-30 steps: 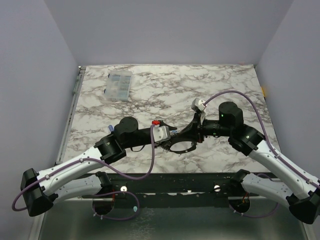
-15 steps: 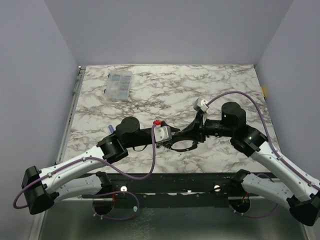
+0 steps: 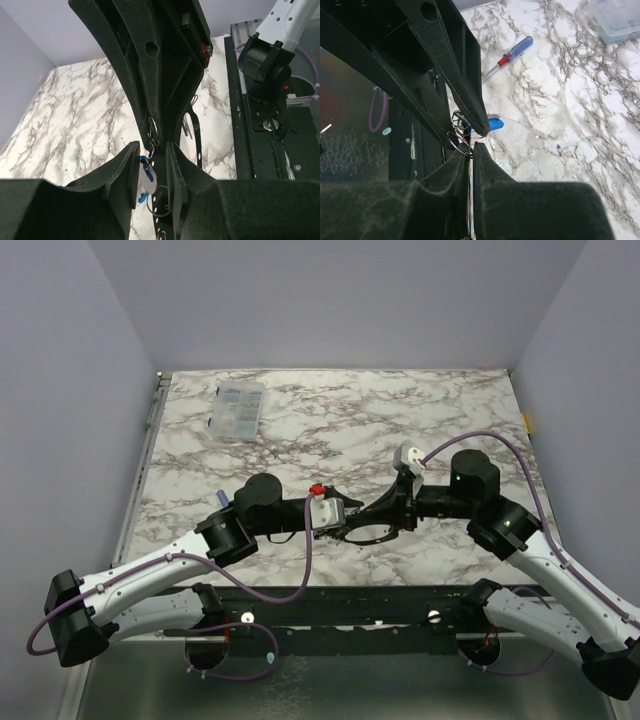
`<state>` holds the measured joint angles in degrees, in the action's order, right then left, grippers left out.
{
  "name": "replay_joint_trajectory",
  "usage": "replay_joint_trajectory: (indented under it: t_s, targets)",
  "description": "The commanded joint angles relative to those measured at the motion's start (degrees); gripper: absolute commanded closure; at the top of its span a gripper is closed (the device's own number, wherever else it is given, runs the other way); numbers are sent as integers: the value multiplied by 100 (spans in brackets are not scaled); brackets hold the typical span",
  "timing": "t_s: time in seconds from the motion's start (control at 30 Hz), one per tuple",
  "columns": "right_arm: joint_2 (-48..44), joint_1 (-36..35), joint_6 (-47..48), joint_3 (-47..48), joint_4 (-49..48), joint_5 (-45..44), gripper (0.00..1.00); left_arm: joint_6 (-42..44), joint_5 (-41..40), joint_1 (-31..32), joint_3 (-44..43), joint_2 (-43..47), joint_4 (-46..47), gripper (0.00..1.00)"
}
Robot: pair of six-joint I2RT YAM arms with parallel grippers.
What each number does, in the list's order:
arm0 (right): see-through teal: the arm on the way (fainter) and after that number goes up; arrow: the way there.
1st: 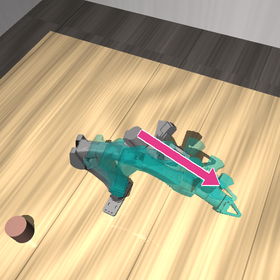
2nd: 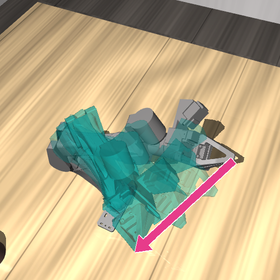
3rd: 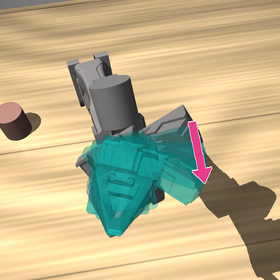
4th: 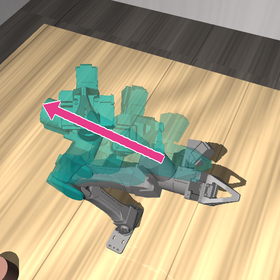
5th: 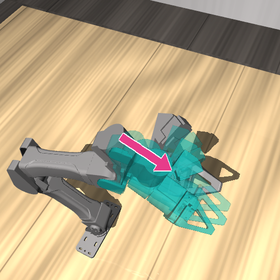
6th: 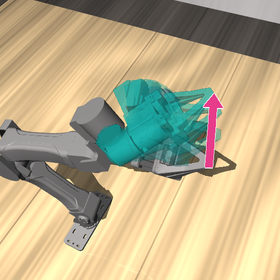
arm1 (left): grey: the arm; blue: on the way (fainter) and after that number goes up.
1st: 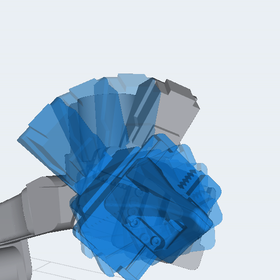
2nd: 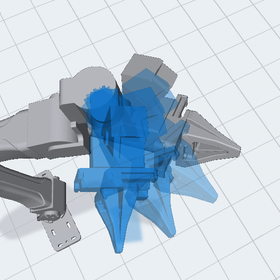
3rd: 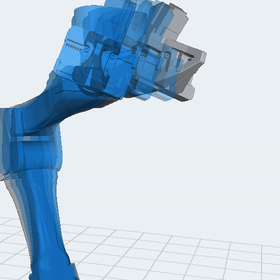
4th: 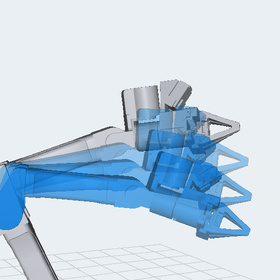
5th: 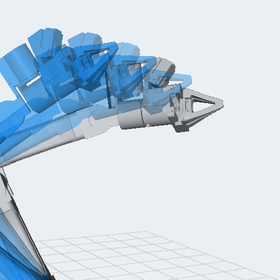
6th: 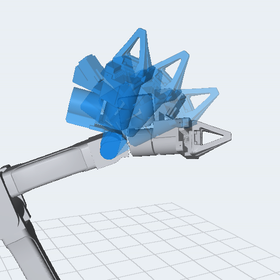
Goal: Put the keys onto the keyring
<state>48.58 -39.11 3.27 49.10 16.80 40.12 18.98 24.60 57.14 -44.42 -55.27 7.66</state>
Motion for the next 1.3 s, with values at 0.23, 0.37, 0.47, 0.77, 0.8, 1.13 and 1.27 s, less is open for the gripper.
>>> replay_joint_trajectory:
  t_s: [0.23,0.37,0.47,0.77,0.8,1.13,1.27]
  targets:
    - [-175,-33,75,51,-336,717,99,234,-265,-17,-99,-163,-433,56]
    - [-189,-35,86,42,-326,717,99,262,-292,-14,-107,-164,-443,61]
    - [-189,-35,86,38,-326,725,99,228,-236,-15,-133,-181,-441,65]
    - [-157,-35,113,3,-291,739,99,240,-184,-16,-248,-212,-441,86]
    - [-166,-35,113,-1,-291,747,99,226,-189,-19,-257,-212,-442,90]
    - [-244,-33,154,15,-225,819,99,4,-163,-19,-337,-297,-549,100]
    - [-220,-34,257,119,35,784,95,-7,-148,-13,-398,-294,-651,100]
